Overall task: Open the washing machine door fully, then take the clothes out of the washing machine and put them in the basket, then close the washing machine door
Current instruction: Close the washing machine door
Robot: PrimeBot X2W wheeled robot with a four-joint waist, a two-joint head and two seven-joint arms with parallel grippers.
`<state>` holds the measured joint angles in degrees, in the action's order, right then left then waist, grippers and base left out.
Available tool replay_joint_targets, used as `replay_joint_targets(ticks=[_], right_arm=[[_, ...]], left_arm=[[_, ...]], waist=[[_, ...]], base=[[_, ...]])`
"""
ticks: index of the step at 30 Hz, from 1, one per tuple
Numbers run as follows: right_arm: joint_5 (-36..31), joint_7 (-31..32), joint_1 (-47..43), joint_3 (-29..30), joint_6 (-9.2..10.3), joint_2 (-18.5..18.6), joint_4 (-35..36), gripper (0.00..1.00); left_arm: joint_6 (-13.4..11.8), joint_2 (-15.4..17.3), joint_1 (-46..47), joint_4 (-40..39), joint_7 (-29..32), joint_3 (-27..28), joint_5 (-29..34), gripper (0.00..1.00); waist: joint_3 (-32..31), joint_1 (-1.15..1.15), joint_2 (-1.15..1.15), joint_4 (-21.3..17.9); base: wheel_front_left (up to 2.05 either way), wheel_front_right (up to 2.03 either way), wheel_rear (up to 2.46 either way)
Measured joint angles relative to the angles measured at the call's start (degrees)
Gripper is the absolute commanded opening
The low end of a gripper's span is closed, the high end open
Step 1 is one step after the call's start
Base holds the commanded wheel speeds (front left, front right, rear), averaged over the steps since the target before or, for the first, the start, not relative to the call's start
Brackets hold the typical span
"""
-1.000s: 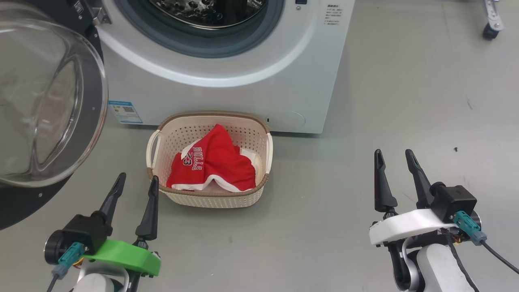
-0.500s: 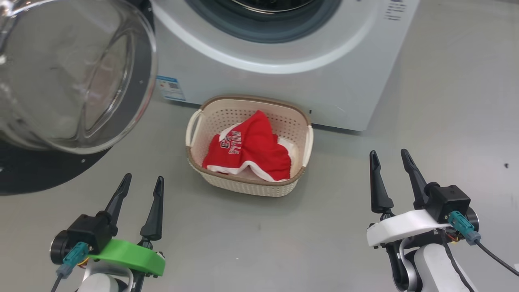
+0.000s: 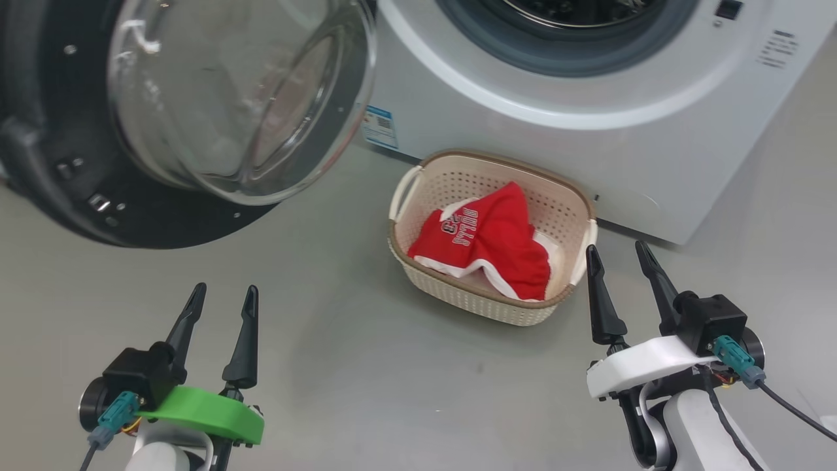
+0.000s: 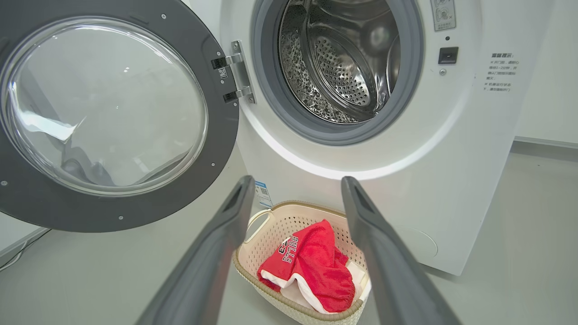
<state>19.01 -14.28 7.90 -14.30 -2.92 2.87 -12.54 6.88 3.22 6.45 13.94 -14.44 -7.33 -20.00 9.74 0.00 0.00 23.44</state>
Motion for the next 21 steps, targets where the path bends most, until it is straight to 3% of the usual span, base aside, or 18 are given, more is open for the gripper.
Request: replay_joint_targets(ticks=[10, 21], right_arm=[[0.01, 0.00, 0.18, -3.81, -1.72, 0.15, -2.10, 1.00], [1.59, 0.00, 2.21, -6.32, -2.32, 0.21, -3.34, 1.00]], left_arm=[[-0.60, -0.13, -0.36, -1.29, 0.00, 3.91, 0.01, 1.00], [-0.80, -0.18, -2.83, -3.42, 0.00, 5.60, 0.04, 1.00]], waist=[[-2.03, 0.00, 0.00, 6.69], [-3.27, 0.00, 0.00, 8.10]], base=[[0.00, 0.00, 0.00], [0.00, 0.00, 0.00]])
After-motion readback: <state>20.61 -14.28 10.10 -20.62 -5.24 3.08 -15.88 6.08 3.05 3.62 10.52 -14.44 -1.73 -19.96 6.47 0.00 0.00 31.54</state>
